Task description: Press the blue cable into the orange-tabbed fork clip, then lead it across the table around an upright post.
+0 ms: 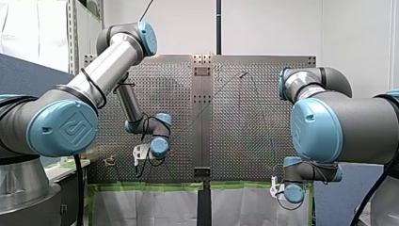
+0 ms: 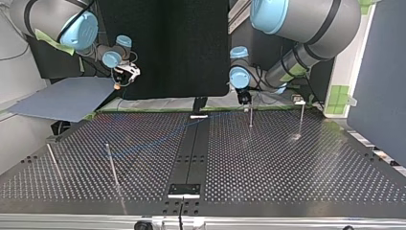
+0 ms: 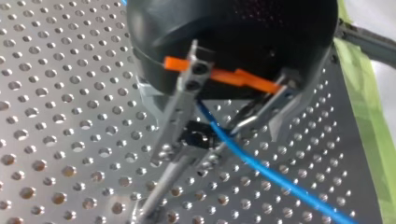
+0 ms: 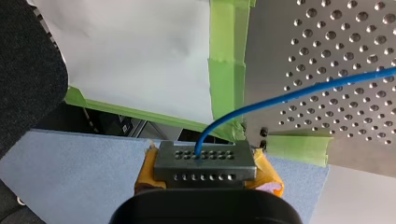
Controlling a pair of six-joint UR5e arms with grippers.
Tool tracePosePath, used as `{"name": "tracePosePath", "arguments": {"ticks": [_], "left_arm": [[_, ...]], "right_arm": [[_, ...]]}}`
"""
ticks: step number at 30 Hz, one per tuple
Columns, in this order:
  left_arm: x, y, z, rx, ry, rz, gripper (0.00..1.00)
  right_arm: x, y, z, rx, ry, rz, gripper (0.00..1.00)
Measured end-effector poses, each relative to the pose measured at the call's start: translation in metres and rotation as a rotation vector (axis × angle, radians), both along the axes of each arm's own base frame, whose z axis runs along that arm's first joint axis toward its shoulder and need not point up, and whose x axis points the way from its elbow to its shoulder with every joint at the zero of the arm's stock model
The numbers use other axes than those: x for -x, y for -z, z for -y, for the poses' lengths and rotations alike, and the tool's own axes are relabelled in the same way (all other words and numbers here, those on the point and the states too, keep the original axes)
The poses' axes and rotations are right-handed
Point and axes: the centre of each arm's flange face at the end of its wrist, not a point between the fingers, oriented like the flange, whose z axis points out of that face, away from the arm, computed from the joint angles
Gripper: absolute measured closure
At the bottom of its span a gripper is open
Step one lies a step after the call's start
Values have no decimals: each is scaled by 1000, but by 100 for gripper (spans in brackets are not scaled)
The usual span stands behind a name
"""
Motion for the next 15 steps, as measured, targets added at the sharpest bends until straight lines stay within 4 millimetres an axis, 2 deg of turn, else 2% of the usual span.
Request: {"name": "tracePosePath", "arguments": {"ticks": [15], "left_arm": [[-4, -1, 15, 193, 95, 17, 0]], "right_arm": [[-2, 1, -1, -3, -4, 5, 100]]}}
